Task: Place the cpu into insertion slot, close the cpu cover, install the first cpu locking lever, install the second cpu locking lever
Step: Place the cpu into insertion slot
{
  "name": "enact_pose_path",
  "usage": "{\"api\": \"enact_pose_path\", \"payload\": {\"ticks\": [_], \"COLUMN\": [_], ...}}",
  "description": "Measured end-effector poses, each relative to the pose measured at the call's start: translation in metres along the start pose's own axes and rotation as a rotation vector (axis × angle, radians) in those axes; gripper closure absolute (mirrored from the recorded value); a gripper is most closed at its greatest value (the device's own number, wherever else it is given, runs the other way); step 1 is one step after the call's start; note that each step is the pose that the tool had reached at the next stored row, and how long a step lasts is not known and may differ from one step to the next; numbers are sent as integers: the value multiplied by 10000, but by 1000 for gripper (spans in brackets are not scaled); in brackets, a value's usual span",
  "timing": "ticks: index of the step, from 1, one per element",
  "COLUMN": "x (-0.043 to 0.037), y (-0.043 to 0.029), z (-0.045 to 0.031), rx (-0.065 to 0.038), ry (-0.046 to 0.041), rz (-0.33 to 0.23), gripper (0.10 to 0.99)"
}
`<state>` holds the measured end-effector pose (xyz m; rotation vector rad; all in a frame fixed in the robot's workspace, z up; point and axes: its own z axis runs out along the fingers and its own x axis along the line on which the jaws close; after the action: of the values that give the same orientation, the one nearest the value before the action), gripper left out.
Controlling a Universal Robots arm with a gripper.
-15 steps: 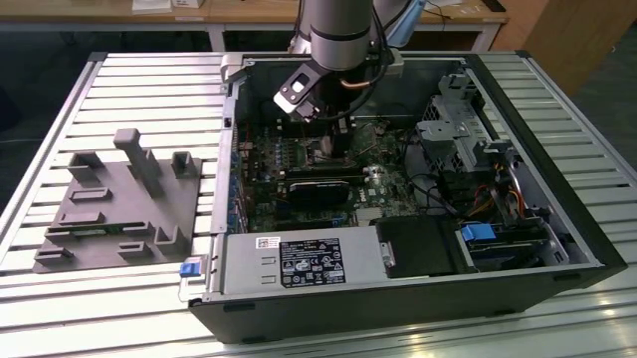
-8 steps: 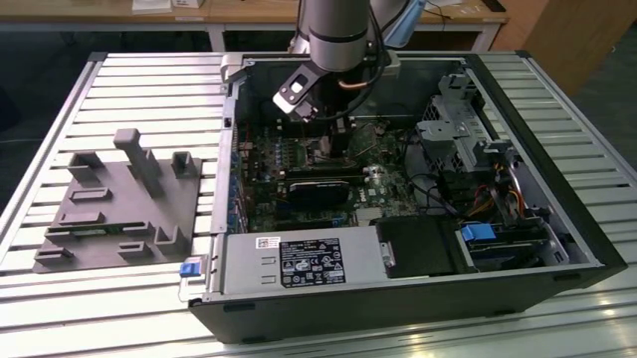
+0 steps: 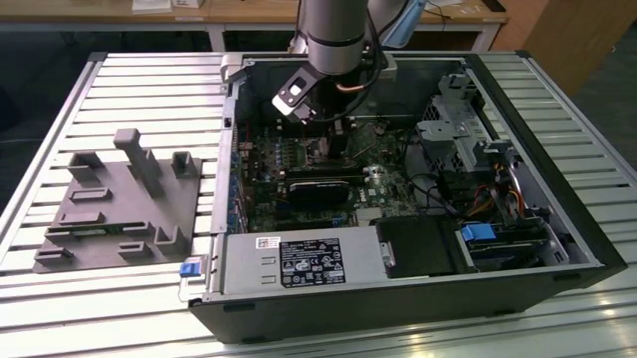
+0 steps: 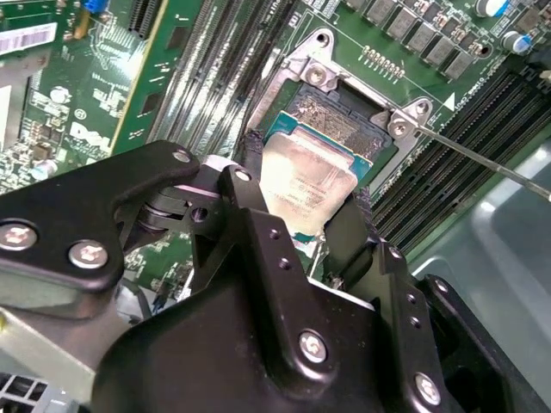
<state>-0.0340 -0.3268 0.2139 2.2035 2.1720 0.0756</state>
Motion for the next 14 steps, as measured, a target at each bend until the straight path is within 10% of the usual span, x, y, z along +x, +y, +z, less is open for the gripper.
{"api": "enact_pose_path", "payload": {"ticks": [14], "x": [62], "y": [-58], "z": [113], "rx": [20], "ry": [-36], "rz": [47], "gripper": [545]}}
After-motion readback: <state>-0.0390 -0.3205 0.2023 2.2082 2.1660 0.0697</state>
